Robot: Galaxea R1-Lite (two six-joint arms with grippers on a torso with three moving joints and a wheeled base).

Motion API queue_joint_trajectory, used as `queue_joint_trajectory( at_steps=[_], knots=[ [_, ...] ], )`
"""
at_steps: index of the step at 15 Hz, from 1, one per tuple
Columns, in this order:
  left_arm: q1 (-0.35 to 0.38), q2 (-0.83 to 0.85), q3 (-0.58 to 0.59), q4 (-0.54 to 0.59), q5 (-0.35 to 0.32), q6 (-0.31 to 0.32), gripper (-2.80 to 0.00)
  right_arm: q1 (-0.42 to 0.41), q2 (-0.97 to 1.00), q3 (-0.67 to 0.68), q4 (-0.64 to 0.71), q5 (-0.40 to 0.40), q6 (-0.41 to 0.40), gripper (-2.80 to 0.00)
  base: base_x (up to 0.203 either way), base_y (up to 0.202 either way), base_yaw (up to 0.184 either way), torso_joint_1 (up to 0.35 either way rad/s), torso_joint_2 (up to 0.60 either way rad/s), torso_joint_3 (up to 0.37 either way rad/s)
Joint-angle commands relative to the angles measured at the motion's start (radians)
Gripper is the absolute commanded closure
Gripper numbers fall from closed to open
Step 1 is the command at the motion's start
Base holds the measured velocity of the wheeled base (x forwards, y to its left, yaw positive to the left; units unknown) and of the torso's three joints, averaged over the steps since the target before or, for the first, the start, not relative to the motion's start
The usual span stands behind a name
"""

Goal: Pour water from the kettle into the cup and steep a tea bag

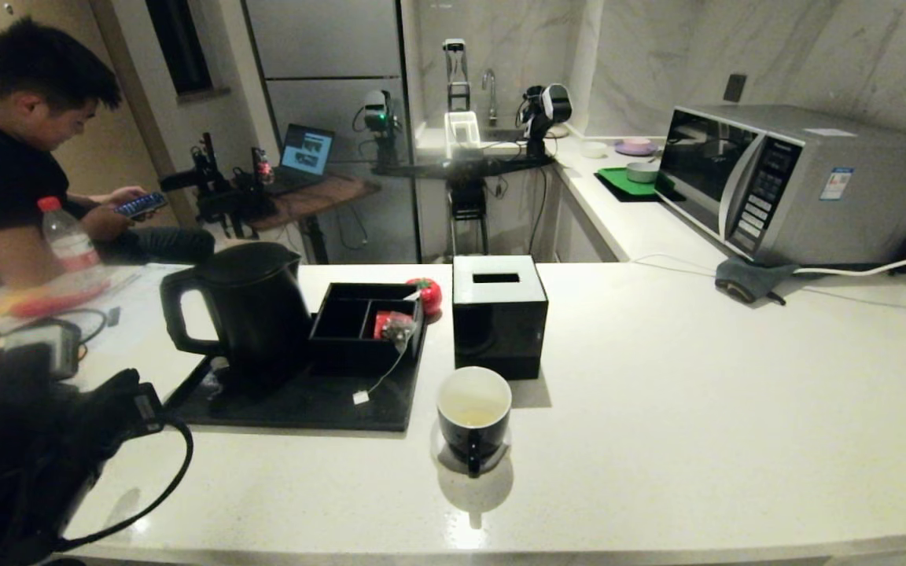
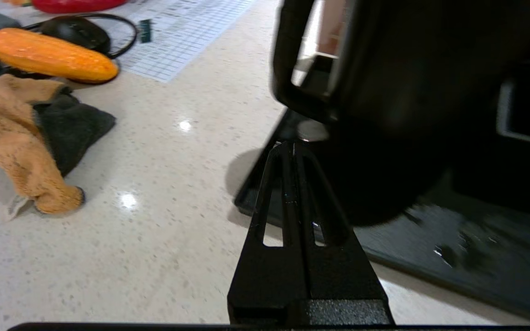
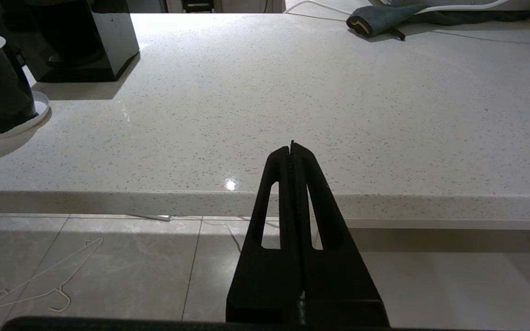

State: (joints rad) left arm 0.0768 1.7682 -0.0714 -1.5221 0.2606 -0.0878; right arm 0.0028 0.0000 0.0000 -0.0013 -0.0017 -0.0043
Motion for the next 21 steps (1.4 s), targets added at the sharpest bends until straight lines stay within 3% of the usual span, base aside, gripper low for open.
queue_joint_trajectory(
  at_steps=[1,6,9,11,18,21],
  knots=[
    [-0.020,-0.053,0.035,-0.048,-0.015,0.000,0.00,0.000,0.000,0.000,0.000,0.000,0.000,0.00,0.000,0.000,0.000,0.000,0.00,0.000],
    [-0.026,-0.147,0.070,-0.048,-0.099,0.002,0.00,0.000,0.000,0.000,0.000,0.000,0.000,0.00,0.000,0.000,0.000,0.000,0.00,0.000],
    [-0.056,-0.163,0.070,-0.048,-0.288,-0.010,0.00,0.000,0.000,0.000,0.000,0.000,0.000,0.00,0.000,0.000,0.000,0.000,0.00,0.000],
    [-0.095,-0.184,0.067,-0.048,-0.361,-0.013,0.00,0.000,0.000,0.000,0.000,0.000,0.000,0.00,0.000,0.000,0.000,0.000,0.00,0.000],
    [-0.389,-0.182,-0.034,-0.035,-0.375,-0.016,0.00,0.000,0.000,0.000,0.000,0.000,0.000,0.00,0.000,0.000,0.000,0.000,0.00,0.000],
    [-0.450,-0.183,-0.162,0.122,-0.367,-0.017,0.00,0.000,0.000,0.000,0.000,0.000,0.000,0.00,0.000,0.000,0.000,0.000,0.00,0.000]
  ],
)
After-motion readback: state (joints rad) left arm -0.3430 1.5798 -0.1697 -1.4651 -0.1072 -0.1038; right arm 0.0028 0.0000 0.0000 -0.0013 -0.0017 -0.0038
